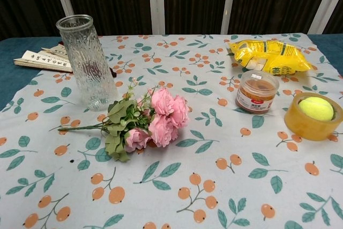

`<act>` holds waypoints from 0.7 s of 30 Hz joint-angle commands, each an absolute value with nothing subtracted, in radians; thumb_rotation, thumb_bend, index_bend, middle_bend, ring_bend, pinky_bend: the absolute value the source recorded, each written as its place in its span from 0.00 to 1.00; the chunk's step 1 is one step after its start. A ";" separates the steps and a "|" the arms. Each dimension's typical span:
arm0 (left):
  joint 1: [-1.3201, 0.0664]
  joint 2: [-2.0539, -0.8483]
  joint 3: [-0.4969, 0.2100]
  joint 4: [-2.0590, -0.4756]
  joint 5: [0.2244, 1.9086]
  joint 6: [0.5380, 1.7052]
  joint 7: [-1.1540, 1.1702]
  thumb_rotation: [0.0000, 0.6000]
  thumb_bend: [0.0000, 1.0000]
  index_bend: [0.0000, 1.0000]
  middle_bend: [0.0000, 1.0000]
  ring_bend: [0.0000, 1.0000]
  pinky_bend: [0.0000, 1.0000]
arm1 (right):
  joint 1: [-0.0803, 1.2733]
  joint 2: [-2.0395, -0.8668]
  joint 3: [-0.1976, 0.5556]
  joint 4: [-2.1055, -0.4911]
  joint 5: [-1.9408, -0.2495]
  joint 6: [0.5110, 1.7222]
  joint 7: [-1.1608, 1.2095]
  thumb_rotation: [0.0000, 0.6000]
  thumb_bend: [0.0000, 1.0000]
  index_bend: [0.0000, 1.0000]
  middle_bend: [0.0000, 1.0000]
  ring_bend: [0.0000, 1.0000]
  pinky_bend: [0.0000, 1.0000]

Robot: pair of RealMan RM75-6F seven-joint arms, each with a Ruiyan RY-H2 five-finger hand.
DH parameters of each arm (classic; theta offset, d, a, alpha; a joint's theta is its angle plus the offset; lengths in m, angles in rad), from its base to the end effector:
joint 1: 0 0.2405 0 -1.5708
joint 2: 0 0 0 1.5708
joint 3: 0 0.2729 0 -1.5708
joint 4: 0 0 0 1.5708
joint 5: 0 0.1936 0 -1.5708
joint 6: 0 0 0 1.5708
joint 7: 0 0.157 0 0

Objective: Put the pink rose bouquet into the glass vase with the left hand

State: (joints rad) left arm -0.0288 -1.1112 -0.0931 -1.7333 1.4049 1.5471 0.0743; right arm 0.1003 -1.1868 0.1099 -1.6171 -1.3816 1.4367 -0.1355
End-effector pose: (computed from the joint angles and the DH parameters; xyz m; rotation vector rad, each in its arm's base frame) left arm -0.3153 0.1818 0.1941 -1.2116 -0.9325 -0.9047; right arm -0.3257 -0.2092 0.1667 1.3140 -0.9030 0.8229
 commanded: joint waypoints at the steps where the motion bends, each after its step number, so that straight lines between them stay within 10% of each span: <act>1: -0.035 -1.085 -0.063 -1.777 1.436 1.514 0.089 1.00 0.11 0.10 0.04 0.02 0.16 | 0.103 -1.187 0.111 -1.614 -1.378 1.431 -0.132 1.00 0.15 0.06 0.00 0.00 0.03; 21: -0.239 -1.257 -0.075 -1.968 1.371 1.272 0.586 1.00 0.09 0.10 0.07 0.02 0.16 | 0.103 -1.174 0.114 -1.604 -1.372 1.424 -0.088 1.00 0.16 0.06 0.00 0.00 0.03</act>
